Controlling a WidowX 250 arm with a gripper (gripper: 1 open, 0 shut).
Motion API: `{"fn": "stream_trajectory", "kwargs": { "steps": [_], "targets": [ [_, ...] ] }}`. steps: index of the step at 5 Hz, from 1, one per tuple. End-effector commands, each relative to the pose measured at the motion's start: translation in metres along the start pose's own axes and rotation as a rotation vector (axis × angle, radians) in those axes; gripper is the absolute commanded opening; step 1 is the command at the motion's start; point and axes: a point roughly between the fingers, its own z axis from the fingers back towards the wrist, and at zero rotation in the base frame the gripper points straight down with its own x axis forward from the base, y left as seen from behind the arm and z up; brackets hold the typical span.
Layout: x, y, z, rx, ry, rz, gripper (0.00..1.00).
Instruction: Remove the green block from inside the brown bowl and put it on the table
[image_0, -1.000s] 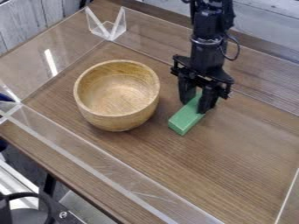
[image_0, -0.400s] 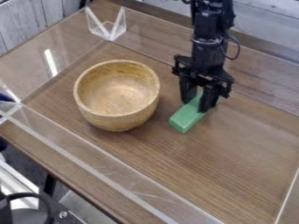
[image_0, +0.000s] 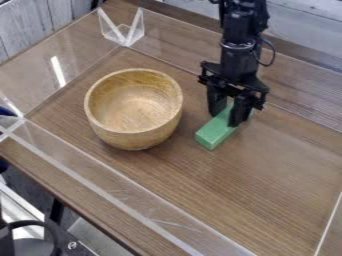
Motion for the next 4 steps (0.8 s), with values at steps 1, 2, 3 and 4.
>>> {"fn": "stream_trajectory", "kwargs": {
  "steps": [1, 2, 3, 4],
  "targets": [
    [0.006, 0.004, 0.008, 0.006, -0.038, 0.006, 1.00],
    [0.003, 0.002, 0.026, 0.004, -0.072, 0.011, 1.00],
    [-0.002, 0.000, 0.054, 0.006, -0.133, 0.017, 1.00],
    [-0.011, -0.004, 0.091, 0.027, -0.198, 0.017, 1.00]
  ]
}}
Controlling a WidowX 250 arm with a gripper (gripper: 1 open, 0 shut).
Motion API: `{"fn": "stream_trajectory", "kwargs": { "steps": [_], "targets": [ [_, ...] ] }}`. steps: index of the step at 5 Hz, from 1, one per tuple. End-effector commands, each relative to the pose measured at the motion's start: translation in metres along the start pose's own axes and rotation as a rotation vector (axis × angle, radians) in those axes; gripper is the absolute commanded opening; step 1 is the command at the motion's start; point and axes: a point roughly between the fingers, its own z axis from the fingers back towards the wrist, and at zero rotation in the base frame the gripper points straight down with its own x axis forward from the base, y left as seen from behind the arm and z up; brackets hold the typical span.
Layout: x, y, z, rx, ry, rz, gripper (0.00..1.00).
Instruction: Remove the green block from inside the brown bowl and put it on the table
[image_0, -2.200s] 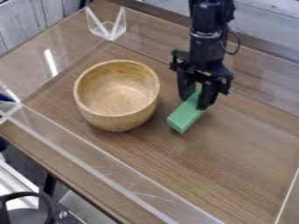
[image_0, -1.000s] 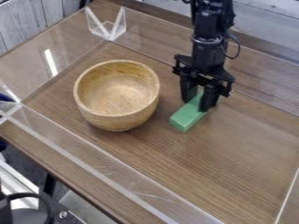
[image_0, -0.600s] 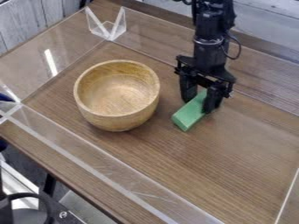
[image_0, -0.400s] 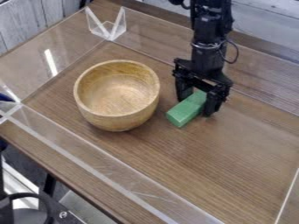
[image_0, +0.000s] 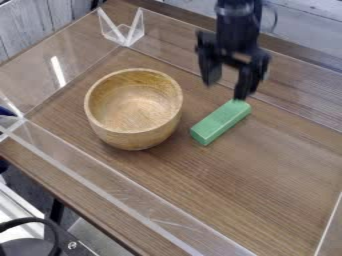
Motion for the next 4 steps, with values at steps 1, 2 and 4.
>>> {"fn": "stream_trajectory", "kwargs": {
  "steps": [1, 2, 4],
  "targets": [
    [-0.006, -0.001, 0.038, 0.015, -0.079, -0.009, 1.00],
    [-0.013, -0.004, 0.027, 0.025, -0.058, -0.033, 1.00],
    [-0.014, -0.009, 0.003, 0.043, -0.016, -0.061, 1.00]
  ]
}}
